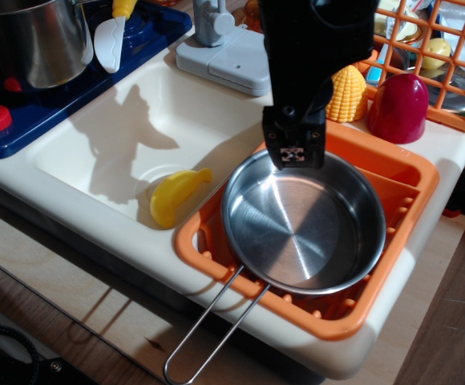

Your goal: Put pan from drying rack into sink

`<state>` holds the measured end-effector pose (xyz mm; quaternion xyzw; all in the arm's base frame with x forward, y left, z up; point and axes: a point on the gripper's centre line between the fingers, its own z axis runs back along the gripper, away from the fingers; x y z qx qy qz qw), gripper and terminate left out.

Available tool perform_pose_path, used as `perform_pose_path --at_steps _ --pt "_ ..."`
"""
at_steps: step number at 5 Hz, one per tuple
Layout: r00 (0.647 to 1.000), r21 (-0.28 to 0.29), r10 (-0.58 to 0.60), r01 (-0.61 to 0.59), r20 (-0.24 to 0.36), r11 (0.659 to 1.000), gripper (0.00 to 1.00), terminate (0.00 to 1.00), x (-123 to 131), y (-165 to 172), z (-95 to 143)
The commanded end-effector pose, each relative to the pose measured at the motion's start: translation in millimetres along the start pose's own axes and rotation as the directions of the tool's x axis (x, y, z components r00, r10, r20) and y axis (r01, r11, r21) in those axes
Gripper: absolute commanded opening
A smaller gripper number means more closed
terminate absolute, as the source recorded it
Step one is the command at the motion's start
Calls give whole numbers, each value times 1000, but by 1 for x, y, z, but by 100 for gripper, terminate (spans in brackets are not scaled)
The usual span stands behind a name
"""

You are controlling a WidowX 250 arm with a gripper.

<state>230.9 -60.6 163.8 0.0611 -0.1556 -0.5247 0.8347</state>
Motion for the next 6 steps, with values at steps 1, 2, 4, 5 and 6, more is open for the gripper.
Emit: perform_pose_path --at_steps 1,2,4,5,6 --pt "981 -19 -192 192 10 981 100 0 6 15 -9" --pt "976 -24 -211 212 53 977 100 0 5 15 -17" --pt "973 10 -211 211 95 977 100 0 10 -2 -43" --pt "969 32 -227 225 102 974 100 0 8 -6 -54" --pt "970 22 -219 218 106 976 0 0 5 -3 -58"
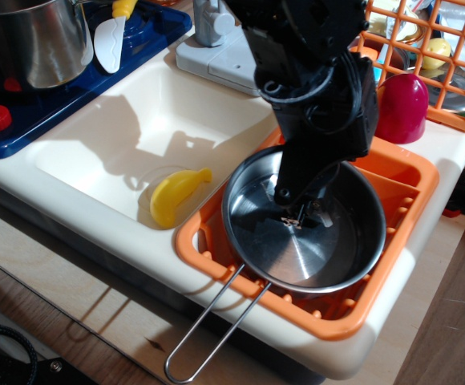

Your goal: Put pan from drying rack into sink

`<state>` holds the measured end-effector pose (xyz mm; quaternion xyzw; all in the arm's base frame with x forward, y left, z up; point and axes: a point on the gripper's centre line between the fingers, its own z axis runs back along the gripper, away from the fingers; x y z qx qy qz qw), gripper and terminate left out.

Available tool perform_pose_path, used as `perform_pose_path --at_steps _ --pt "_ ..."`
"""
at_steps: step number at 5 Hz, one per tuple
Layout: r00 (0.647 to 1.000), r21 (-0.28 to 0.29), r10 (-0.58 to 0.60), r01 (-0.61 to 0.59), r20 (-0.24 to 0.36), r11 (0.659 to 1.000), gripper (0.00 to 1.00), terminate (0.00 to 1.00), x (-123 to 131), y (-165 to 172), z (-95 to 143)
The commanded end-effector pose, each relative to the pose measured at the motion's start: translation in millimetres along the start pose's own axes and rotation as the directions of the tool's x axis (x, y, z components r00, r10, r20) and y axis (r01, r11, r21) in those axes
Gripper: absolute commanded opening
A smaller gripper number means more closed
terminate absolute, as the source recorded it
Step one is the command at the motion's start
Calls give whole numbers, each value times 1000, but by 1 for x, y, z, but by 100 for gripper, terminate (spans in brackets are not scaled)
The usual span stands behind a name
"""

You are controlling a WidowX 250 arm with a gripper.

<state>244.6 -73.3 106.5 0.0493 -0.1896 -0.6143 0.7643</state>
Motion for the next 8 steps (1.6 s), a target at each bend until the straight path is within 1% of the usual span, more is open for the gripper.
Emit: perform_pose_path --at_steps 1,2,3,4,5,6,7,8 --pt "1000 -4 -1 1 -4 1000 0 0 0 10 5" --pt "1000 -30 9 -9 -7 1000 0 0 2 15 11" --pt "1000 -59 2 -3 -23 998 0 0 3 22 20" --pt "1000 -68 6 -7 -20 998 0 0 0 25 23" --pt "1000 -109 -22 19 -20 994 0 0 -12 37 40" --pt "997 -142 -71 64 -40 988 0 0 -31 53 64" --pt "992 -135 -112 103 -59 985 0 0 -50 64 74" --pt "987 -94 -148 142 -60 985 0 0 -71 65 71"
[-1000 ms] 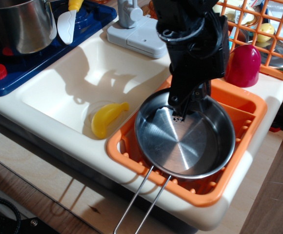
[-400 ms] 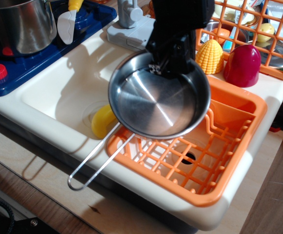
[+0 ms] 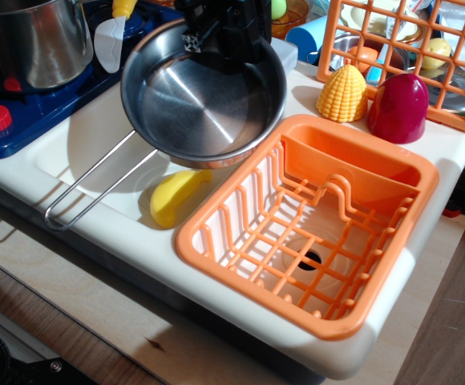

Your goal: Put pan from drying rack into sink

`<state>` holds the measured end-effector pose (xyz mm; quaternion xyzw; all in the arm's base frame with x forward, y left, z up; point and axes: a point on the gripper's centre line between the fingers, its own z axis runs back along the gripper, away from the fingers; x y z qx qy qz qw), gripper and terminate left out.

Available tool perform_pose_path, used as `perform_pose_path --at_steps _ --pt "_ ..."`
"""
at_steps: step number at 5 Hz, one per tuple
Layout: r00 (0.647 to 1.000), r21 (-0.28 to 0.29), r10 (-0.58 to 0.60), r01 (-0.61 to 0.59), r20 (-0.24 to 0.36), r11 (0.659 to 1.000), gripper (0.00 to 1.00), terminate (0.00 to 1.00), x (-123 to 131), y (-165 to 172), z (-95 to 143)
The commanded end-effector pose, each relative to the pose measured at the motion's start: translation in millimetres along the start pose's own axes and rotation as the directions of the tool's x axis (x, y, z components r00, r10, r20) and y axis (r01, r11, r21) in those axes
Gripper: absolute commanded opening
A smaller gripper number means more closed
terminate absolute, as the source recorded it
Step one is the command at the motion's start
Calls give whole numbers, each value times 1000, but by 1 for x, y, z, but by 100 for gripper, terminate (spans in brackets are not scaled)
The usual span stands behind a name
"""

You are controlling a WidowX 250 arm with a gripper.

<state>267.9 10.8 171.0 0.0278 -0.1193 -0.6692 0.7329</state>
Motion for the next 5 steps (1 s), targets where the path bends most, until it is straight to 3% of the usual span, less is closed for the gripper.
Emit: perform_pose_path --at_steps 1,2,4,5 --pt "999 88 -48 48 -1 995 0 0 -26 -1 -2" --pt "999 130 -48 47 9 990 100 0 -30 -2 -9" --pt "999 130 -48 47 9 990 100 0 -30 -2 -9" --pt "999 130 -48 47 9 990 100 100 -30 -2 -9"
